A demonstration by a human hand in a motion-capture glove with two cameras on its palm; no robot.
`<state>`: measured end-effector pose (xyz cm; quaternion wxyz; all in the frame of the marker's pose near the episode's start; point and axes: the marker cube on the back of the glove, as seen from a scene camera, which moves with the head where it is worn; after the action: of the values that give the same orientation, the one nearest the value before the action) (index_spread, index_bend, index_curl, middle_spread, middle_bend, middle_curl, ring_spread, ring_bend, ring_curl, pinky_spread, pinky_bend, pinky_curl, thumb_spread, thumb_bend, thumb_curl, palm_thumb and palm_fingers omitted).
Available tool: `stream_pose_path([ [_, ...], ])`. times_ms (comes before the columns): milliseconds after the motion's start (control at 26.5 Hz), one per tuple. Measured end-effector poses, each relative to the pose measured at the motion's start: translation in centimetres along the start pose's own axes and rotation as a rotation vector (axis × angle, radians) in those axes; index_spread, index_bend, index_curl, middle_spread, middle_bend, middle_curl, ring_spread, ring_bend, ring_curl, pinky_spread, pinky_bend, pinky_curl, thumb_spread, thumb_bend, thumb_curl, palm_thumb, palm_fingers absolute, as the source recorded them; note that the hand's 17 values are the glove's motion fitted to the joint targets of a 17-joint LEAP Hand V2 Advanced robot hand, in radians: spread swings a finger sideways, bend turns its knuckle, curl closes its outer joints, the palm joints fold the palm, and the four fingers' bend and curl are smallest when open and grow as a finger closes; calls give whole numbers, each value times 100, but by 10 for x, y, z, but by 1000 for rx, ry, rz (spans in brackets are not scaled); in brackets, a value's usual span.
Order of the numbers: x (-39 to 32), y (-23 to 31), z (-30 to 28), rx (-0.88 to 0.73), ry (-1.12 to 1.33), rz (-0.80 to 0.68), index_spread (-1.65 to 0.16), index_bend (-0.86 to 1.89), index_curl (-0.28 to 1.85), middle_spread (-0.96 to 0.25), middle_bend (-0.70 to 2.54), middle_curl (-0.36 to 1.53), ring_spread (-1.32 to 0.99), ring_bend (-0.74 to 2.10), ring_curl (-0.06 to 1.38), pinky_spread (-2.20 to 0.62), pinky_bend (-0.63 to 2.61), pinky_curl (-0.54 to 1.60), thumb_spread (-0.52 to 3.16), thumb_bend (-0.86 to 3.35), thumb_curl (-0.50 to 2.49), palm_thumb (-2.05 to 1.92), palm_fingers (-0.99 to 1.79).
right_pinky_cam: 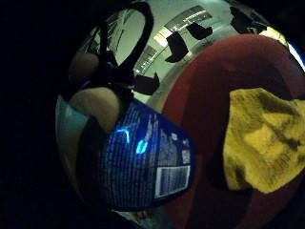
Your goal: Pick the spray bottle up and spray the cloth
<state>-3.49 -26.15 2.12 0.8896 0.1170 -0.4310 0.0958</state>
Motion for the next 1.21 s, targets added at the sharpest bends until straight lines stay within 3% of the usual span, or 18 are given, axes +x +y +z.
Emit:
stream_pose_path([
  [340, 24, -17, 53, -1, 15, -25, -29, 10, 24, -6, 22, 44, 3, 44, 38, 23, 26, 37, 83, -3, 65, 87, 93],
  [756, 31, -9, 58, -37, 48, -21, -31, 9, 23, -6, 27, 46, 2, 38, 37, 22, 26, 37, 89, -3, 62, 83, 86],
  [945, 24, 15, 28, -80, 94, -28, -34, 2, 20, -3, 22, 44, 3, 38, 38, 23, 36, 41, 93, -6, 56, 74, 63],
  [1209, 27, 75, -59, -126, 511, -62, -36, 9, 18, -2, 23, 43, 3, 37, 35, 24, 36, 38, 97, -3, 52, 72, 64],
])
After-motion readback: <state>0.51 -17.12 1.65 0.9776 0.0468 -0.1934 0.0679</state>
